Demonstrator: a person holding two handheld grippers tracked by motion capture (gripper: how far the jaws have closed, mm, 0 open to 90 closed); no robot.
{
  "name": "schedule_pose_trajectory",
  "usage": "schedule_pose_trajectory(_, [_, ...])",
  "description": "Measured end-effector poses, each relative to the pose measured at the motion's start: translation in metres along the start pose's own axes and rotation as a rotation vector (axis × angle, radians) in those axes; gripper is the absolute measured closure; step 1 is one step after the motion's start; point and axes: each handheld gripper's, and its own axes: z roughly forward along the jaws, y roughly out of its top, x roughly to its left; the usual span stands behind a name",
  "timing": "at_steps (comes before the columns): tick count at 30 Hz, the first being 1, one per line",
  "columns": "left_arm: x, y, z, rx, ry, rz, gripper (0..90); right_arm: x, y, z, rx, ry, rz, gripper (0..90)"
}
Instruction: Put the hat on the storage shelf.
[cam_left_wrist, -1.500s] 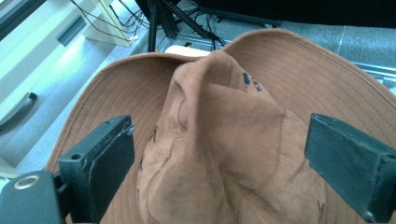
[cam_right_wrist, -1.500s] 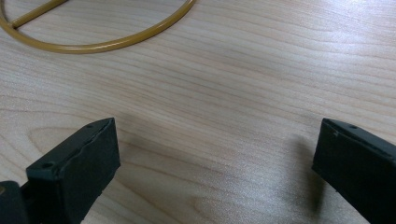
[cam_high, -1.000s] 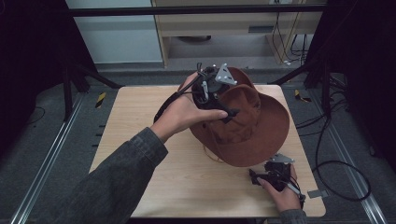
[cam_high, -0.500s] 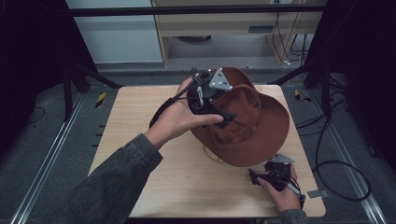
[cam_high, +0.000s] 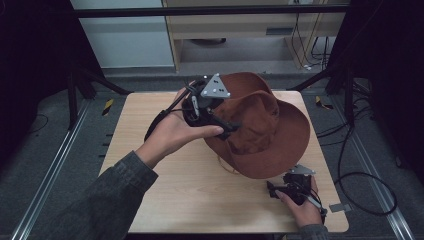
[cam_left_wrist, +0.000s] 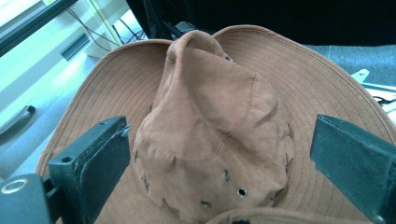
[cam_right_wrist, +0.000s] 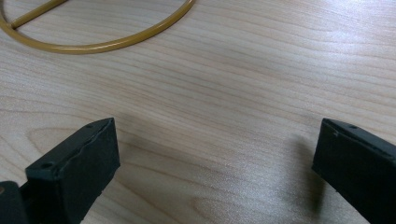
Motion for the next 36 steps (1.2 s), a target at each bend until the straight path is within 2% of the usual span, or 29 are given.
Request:
schedule_pose_trajectory(9, [0.003, -0.013, -0.03, -0.046, 0.017, -0.035, 4.1, 0.0, 0.0, 0.0, 0.006, -0.005, 0.001, 0.6])
schedule_pose_trajectory(11, [0.004, -0.018, -0.037, -0.044, 0.022, -0.034, 4.1, 0.0, 0.0, 0.0, 0.008, -0.005, 0.002, 0.6])
schedule_pose_trajectory(15, [0.007, -0.029, -0.046, -0.058, 0.03, -0.051, 3.8, -0.001, 0.0, 0.0, 0.006, -0.014, -0.005, 0.5])
schedule_pose_trajectory(16, [0.008, -0.032, -0.047, -0.058, 0.031, -0.056, 3.8, -0.002, 0.0, 0.0, 0.002, -0.017, -0.022, 0.6])
schedule_pose_trajectory(20, [0.013, -0.042, -0.053, -0.061, 0.047, -0.077, 2.9, -0.002, 0.0, 0.0, 0.002, -0.014, -0.018, 0.5])
schedule_pose_trajectory(21, [0.014, -0.045, -0.055, -0.065, 0.053, -0.084, 2.7, 0.0, 0.0, 0.0, 0.004, -0.001, 0.002, 0.5])
schedule_pose_trajectory(22, [0.014, -0.048, -0.058, -0.073, 0.057, -0.091, 2.5, 0.0, 0.0, -0.001, 0.008, -0.006, 0.001, 0.5])
schedule_pose_trajectory(24, [0.014, -0.055, -0.061, -0.09, 0.065, -0.112, 2.1, 0.0, 0.0, 0.0, 0.006, -0.007, 0.0, 0.5])
schedule_pose_trajectory(28, [0.013, -0.071, -0.065, -0.088, 0.073, -0.125, 1.8, -0.001, 0.0, 0.0, 0.006, -0.018, -0.007, 0.5])
schedule_pose_trajectory(32, [0.014, -0.09, -0.066, -0.092, 0.084, -0.151, 2.1, 0.0, 0.0, 0.0, 0.008, -0.007, 0.002, 0.5])
schedule_pose_trajectory(34, [0.014, -0.1, -0.066, -0.106, 0.082, -0.183, 2.5, 0.0, 0.0, 0.0, 0.008, -0.007, 0.002, 0.5])
schedule_pose_trajectory(36, [0.014, -0.109, -0.068, -0.104, 0.097, -0.187, 2.4, 0.0, 0.0, 0.0, 0.008, -0.007, 0.002, 0.5])
